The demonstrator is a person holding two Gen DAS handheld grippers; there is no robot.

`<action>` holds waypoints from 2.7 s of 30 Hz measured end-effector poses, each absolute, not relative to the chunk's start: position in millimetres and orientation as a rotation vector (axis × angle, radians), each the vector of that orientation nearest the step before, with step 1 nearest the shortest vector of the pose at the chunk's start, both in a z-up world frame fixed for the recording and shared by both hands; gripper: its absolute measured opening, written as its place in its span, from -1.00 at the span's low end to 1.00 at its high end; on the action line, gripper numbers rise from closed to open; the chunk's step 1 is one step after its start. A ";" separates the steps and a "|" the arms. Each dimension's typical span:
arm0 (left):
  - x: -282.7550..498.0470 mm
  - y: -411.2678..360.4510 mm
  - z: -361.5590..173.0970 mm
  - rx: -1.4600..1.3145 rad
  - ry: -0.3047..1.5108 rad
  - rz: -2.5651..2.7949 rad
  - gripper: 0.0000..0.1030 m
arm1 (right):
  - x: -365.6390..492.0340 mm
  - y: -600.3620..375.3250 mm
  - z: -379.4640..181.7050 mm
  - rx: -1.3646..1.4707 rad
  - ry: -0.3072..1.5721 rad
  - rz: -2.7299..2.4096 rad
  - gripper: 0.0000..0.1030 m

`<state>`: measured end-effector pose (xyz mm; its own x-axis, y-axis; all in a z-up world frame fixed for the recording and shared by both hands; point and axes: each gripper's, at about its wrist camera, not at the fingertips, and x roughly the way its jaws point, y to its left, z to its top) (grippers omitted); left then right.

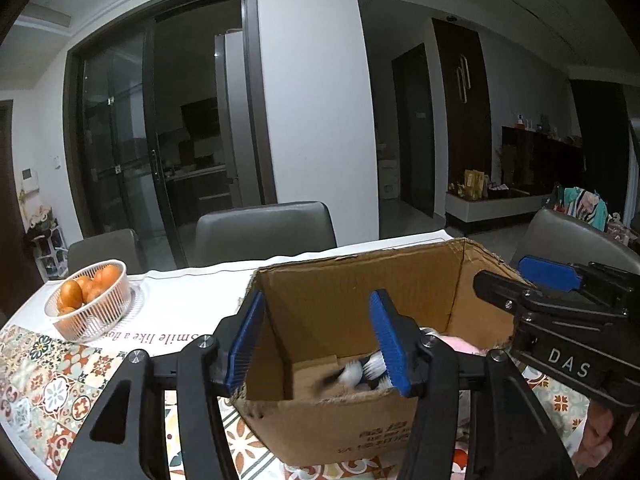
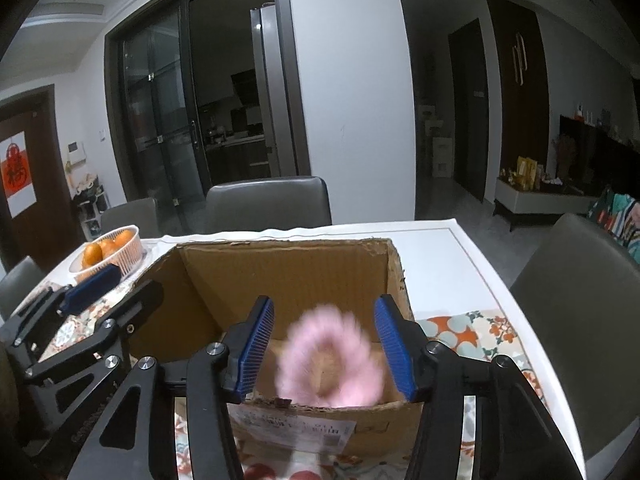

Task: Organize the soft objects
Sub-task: 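Open both grippers to drop the slippers into the cardboard box, then withdraw both grippers from the box toward the pink towel, then close right gripper on pink towel while left gripper grasps pink Kuromi tissue box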

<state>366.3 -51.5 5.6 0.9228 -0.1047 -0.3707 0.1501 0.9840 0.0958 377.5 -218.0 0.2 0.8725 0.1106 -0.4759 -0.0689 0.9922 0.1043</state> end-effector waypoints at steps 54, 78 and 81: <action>207.0 14.6 18.2 0.116 0.346 -0.123 0.12 | 219.3 -169.7 24.6 0.055 0.420 0.105 0.08; 179.0 29.2 -41.0 0.148 0.499 -0.193 0.19 | 202.8 -149.5 -40.8 0.058 0.598 0.146 0.33; 178.4 26.6 -49.0 0.170 0.510 -0.213 0.20 | 203.6 -148.1 -48.3 0.052 0.616 0.150 0.33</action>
